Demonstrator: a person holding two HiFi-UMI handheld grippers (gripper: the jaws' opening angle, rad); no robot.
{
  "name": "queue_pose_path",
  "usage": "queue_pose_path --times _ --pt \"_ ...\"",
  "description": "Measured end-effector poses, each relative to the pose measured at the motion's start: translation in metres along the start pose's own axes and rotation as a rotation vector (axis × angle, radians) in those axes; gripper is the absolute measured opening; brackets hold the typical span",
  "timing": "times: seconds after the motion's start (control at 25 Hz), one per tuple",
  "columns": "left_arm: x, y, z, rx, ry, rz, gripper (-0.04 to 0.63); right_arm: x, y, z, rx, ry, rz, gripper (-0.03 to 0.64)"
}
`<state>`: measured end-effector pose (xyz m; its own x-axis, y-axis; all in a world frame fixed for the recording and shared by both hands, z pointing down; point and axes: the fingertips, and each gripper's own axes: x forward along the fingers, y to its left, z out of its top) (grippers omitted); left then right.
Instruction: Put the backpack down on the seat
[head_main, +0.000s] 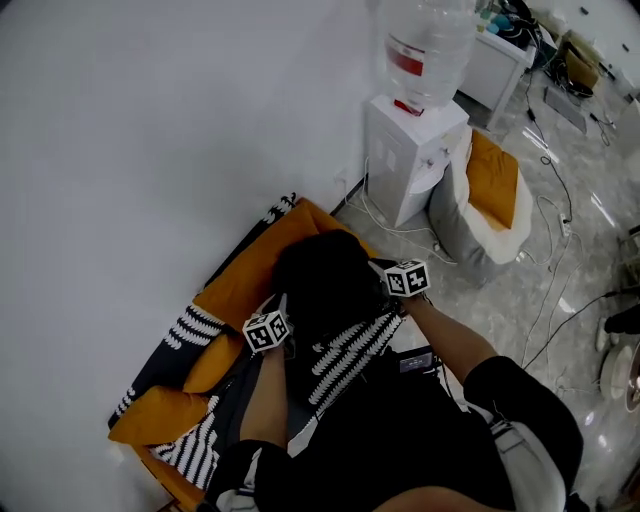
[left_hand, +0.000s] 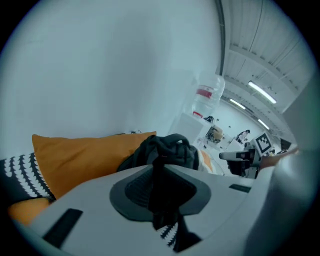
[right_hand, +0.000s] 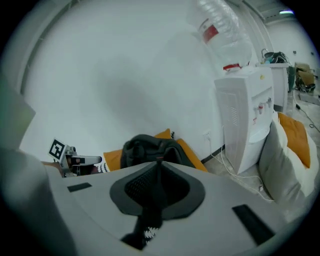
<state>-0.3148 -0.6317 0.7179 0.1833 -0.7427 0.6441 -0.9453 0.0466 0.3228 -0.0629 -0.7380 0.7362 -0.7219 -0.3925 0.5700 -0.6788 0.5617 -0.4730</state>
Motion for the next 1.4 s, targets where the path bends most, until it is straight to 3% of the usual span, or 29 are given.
queue_pose_path --times 0.16,0.32,0.44,0.64,0.92,1.08,1.28,1.4 --pt "-0.047 -0.043 0.006 -0.004 -0.113 -0.133 0.04 -0.057 0.055 0.018 -0.015 -0.181 0.068 0.037" --pt "-0.104 -0.082 0.024 -0.007 -0.253 -0.264 0.016 -0.114 0.126 0.038 -0.03 -0.345 0.21 0.031" --pt "-0.151 -0.108 0.03 0.023 -0.345 -0.316 0.015 -0.161 0.166 0.044 -0.081 -0.458 0.215 0.032" --pt "-0.221 -0.13 0.038 0.108 -0.488 -0.26 0.015 -0.227 0.202 0.049 -0.216 -0.585 0.103 0.031" --pt "-0.298 -0.161 0.024 0.237 -0.616 -0.146 0.015 -0.288 0.231 0.016 -0.344 -0.635 0.024 0.032" --pt "-0.323 -0.191 -0.004 0.3 -0.616 -0.135 0.015 -0.315 0.241 -0.017 -0.367 -0.611 0.032 0.032" --pt "-0.357 -0.225 -0.062 0.285 -0.597 -0.119 0.015 -0.37 0.256 -0.065 -0.381 -0.603 0.094 0.032" --pt "-0.375 -0.244 -0.104 0.269 -0.582 -0.112 0.015 -0.406 0.254 -0.099 -0.403 -0.606 0.071 0.032"
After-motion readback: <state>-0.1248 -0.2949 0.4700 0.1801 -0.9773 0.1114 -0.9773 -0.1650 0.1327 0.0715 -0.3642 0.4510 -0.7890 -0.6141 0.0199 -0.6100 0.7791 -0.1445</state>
